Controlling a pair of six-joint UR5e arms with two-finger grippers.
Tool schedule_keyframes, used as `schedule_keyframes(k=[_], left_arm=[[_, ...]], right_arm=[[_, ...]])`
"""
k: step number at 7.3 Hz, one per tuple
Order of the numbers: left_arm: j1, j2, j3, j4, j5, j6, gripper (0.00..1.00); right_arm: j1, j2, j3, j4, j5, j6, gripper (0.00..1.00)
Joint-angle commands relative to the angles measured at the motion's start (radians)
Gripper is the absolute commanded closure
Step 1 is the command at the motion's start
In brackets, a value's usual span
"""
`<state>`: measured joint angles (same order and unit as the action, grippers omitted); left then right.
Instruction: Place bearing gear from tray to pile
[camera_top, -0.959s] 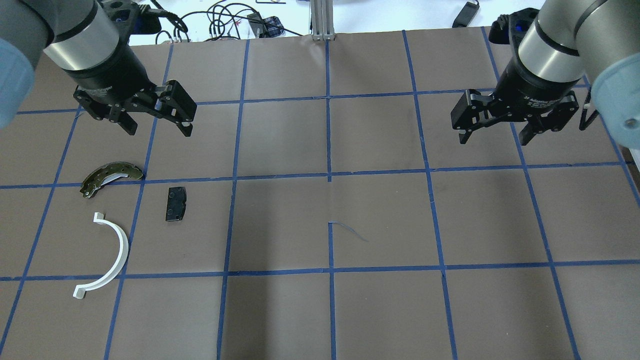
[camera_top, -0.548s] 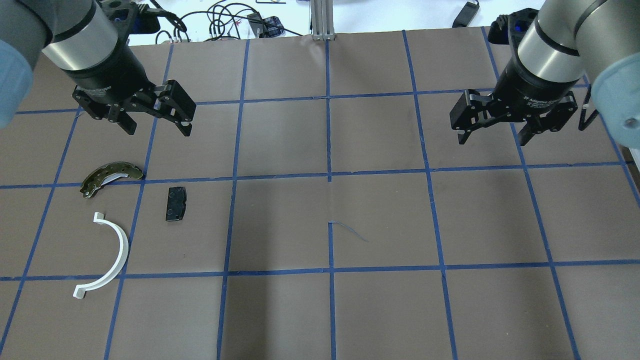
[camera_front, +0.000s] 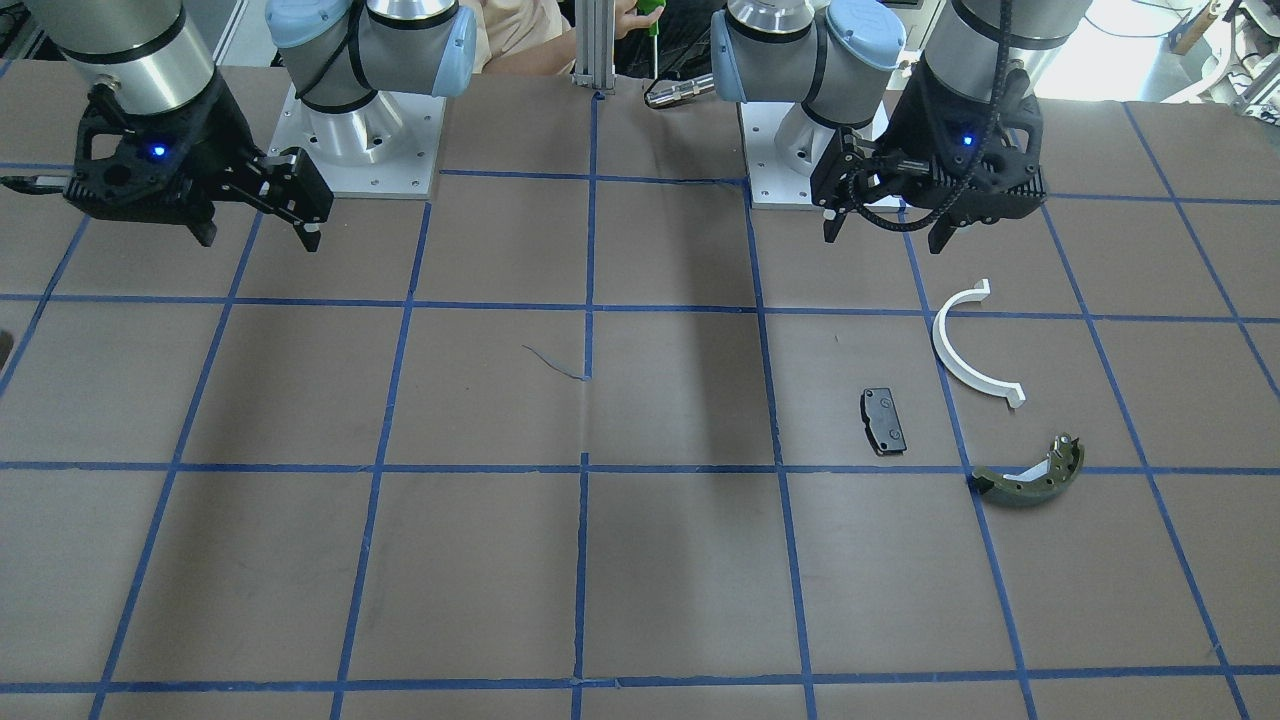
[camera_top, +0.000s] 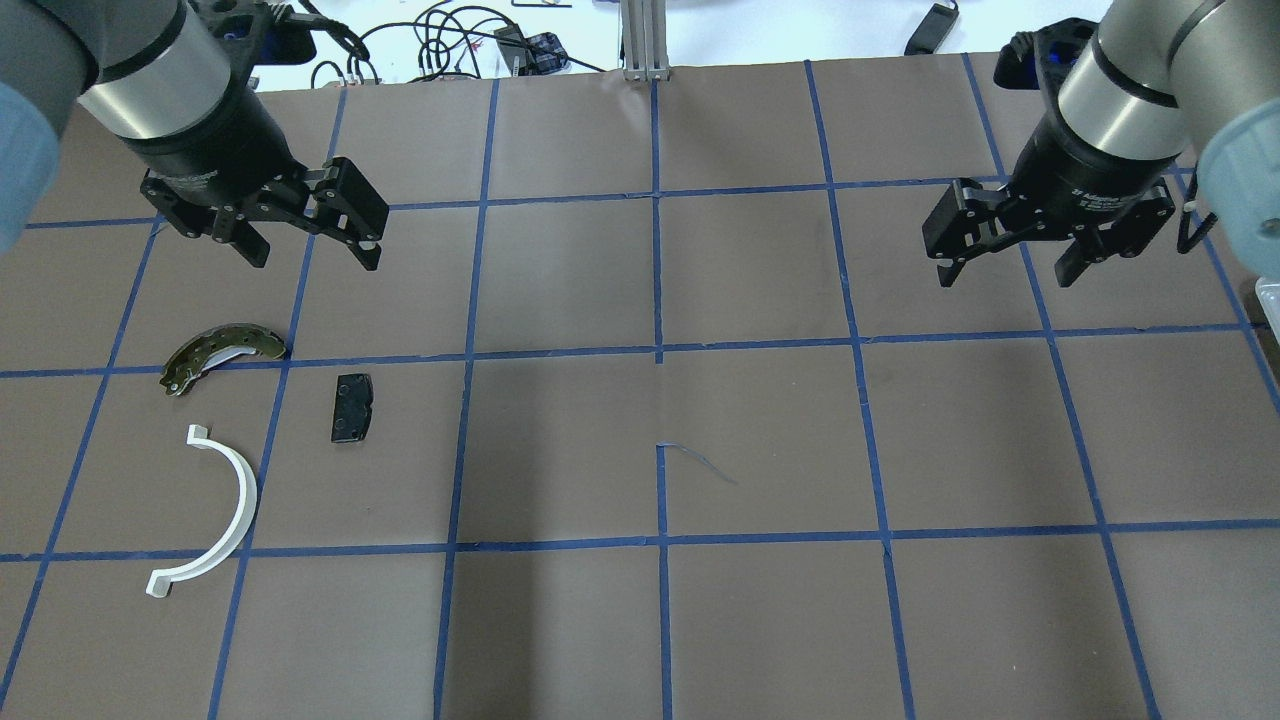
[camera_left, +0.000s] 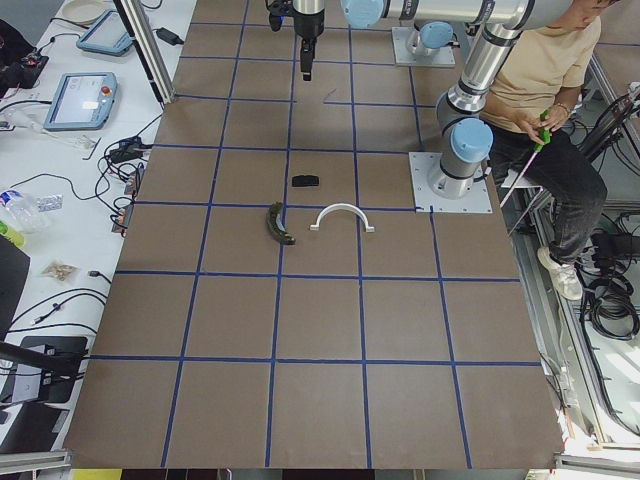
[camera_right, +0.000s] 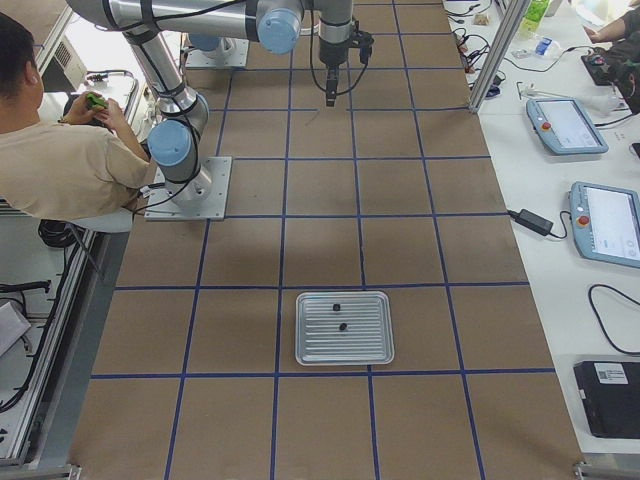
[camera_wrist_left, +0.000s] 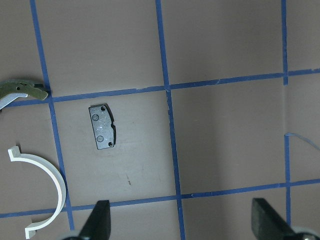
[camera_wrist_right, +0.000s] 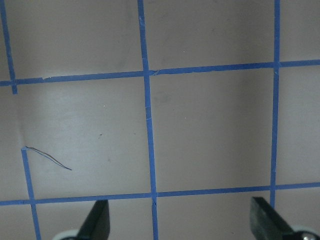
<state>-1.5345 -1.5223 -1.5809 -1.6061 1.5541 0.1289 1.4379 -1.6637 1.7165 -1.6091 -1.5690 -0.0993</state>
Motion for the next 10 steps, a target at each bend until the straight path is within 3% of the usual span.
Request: schedule_keyframes(k=[1, 4, 6, 10], left_arm=[[0.002, -0.001, 0.001, 0.000, 0.000, -0.002, 0.00], [0.004, 0.001, 0.001, 0.000, 0.003, -0.002, 0.00], [0.004, 0.001, -0.001, 0.000, 0.003, 0.000, 0.00], [0.005, 0.002, -0.002, -0.002, 0.004, 0.000, 0.00]], right_arm=[[-0.165, 0.010, 0.002, -0.003, -0.002, -0.243, 0.00], [-0.417, 0.094, 0.000, -0.058, 0.000, -0.625, 0.00], [-0.555, 0.219, -0.005, -0.244, -0.034, -0.905, 0.00], [-0.695, 0.395, -0.073, -0.377, -0.048, -1.219, 0.00]])
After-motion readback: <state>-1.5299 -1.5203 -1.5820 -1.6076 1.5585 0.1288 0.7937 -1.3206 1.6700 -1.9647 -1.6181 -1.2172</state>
